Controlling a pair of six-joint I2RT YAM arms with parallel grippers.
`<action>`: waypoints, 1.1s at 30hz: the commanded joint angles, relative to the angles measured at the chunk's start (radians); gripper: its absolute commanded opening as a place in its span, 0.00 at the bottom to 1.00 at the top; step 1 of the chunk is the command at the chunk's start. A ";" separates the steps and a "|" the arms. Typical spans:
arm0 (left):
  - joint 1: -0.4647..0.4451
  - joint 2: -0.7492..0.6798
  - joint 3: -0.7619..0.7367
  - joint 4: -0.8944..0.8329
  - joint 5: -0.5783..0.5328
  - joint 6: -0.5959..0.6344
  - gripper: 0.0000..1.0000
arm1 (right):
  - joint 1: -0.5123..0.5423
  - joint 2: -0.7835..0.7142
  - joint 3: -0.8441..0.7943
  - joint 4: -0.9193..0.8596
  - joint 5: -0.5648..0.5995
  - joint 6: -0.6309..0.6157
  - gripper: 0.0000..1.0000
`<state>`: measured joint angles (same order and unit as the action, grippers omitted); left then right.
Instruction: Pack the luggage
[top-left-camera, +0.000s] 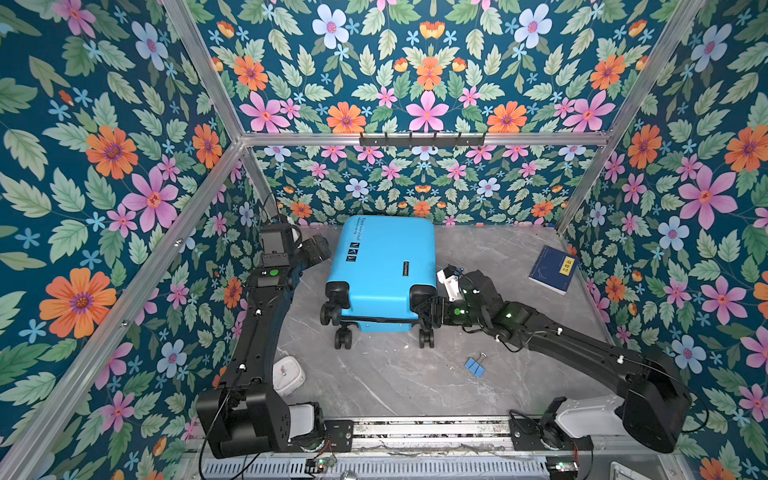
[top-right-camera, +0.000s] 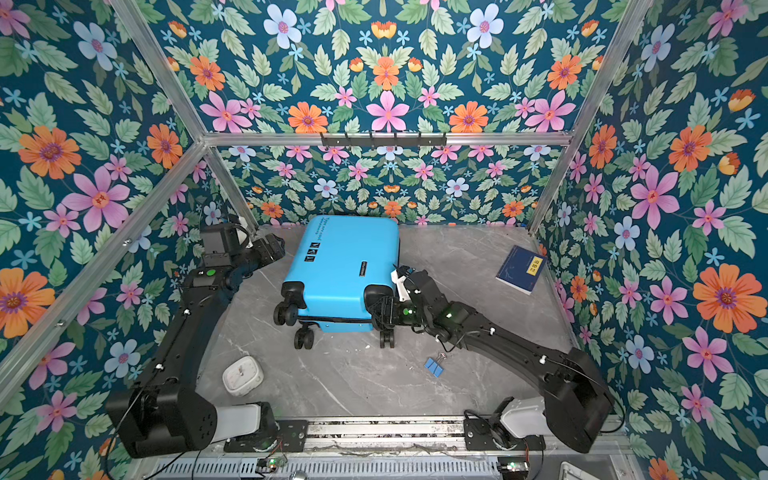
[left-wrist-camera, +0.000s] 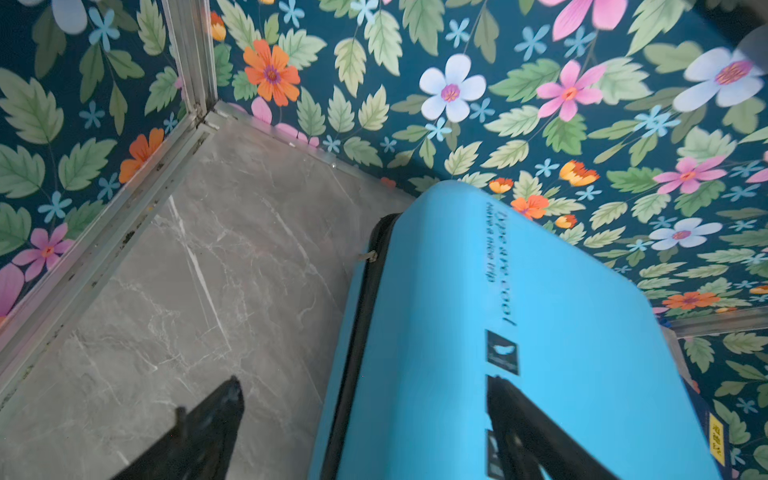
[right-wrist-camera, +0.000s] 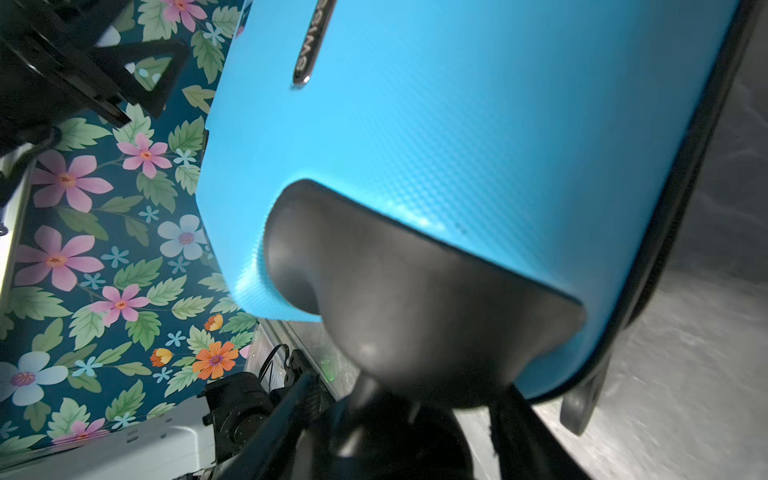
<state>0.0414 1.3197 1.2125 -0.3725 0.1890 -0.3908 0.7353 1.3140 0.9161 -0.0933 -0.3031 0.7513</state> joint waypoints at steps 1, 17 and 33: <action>0.003 0.017 -0.043 0.046 -0.001 -0.002 0.95 | -0.032 -0.034 -0.031 -0.052 0.062 0.057 0.53; 0.066 0.209 -0.091 0.214 0.114 -0.073 0.93 | -0.179 -0.252 -0.020 -0.274 0.053 -0.091 0.99; 0.004 0.325 -0.182 0.320 0.112 -0.095 0.88 | -0.493 0.378 0.251 -0.296 -0.087 -0.043 0.81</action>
<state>0.0551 1.6299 1.0264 -0.0868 0.3061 -0.4892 0.2417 1.6051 1.1206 -0.3698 -0.3672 0.7109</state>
